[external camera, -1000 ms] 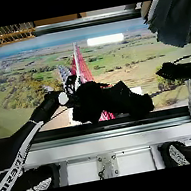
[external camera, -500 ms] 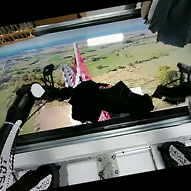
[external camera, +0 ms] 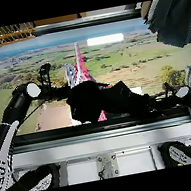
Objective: Fold the clothes and pants, and hang the long-sleeved shirts on hangers.
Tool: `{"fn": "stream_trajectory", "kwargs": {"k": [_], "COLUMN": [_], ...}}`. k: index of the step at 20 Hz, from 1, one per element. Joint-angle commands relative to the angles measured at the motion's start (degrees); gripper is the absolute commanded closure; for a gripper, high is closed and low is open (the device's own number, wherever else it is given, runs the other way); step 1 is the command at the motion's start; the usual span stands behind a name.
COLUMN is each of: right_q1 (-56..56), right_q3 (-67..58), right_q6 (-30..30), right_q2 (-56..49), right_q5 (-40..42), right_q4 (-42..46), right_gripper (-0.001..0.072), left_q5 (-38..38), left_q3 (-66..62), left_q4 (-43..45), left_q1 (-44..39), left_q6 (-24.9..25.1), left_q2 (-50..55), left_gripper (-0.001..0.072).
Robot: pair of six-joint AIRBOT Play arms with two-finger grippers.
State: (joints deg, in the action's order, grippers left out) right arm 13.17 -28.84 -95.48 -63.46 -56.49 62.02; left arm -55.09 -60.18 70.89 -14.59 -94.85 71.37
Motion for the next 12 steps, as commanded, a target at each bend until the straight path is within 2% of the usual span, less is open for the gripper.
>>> {"fn": "stream_trajectory", "kwargs": {"k": [1,3,4,5,9,12], "right_q1": [-5.0,-7.7,-8.4,-8.4,-4.7,-0.7], "right_q3": [0.5,0.4,0.0,-1.1,-17.0,-36.5], "right_q6": [-0.2,-0.1,0.0,1.8,10.9,11.7], "right_q2": [-1.6,-1.6,-1.6,-1.2,4.3,10.1], "right_q5": [3.7,6.0,6.8,6.7,-0.1,-4.0], "right_q4": [-1.6,-2.8,-2.7,-2.8,-1.6,-1.7], "right_gripper": [0.0266,0.0282,0.0449,0.0698,0.0701,0.0701], "left_q5": [0.0,0.0,0.1,0.5,-1.8,-3.9], "left_q3": [0.0,0.0,0.0,0.0,-8.3,-19.6], "left_q4": [0.0,0.1,0.2,0.2,0.1,-0.2], "left_q1": [0.1,0.1,0.3,0.8,8.2,12.4], "left_q6": [0.0,0.0,0.2,0.8,1.5,1.4], "left_q2": [0.0,0.0,-0.1,-0.4,-6.9,-14.6], "left_gripper": [0.0699,0.0700,0.0700,0.0699,0.0700,0.0700]}}
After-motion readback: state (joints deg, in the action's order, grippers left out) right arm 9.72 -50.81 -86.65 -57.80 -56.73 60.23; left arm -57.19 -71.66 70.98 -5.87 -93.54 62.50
